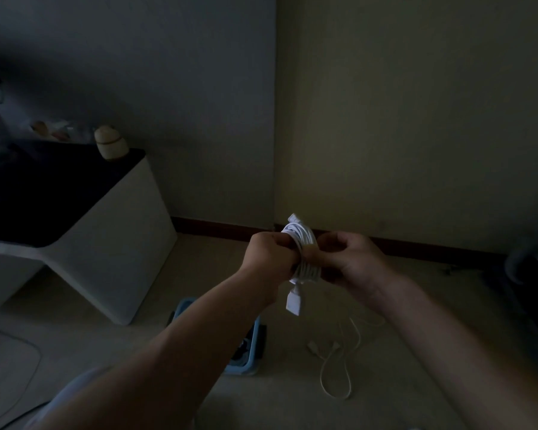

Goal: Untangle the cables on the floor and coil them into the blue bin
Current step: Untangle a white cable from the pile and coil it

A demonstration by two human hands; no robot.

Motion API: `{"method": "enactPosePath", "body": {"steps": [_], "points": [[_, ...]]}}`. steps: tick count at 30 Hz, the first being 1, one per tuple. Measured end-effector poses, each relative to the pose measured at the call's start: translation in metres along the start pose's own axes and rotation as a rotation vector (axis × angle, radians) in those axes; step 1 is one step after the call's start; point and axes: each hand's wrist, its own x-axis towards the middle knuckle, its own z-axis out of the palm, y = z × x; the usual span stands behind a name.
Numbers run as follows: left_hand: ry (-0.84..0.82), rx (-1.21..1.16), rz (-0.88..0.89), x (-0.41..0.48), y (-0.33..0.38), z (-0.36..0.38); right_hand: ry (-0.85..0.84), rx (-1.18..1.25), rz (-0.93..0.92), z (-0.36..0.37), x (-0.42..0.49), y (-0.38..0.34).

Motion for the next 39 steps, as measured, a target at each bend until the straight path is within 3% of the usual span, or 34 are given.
{"method": "enactPosePath", "body": {"steps": [6,12,19,22,29,34,39], "points": [[0.028,0.057,0.000,-0.001,-0.002,0.004,0.047,-0.160,-0.070,-0.003,-0.002,-0.004],[-0.005,-0.175,-0.176,-0.002,0.001,0.009,0.113,-0.289,-0.079,-0.004,0.004,-0.004],[-0.147,-0.131,-0.202,-0.003,0.009,0.005,0.216,-0.483,-0.124,-0.006,0.013,0.002],[-0.150,-0.107,-0.213,-0.003,0.009,0.007,0.191,-0.473,-0.110,-0.010,0.014,0.002],[0.034,-0.162,-0.212,-0.006,0.000,0.014,0.115,-0.408,-0.069,-0.008,0.003,-0.001],[0.064,-0.050,-0.119,-0.011,-0.006,0.017,0.135,-0.414,-0.070,-0.004,0.003,0.003],[0.030,0.000,-0.056,-0.016,-0.007,0.019,0.050,-0.301,0.016,-0.010,0.006,0.003]]}}
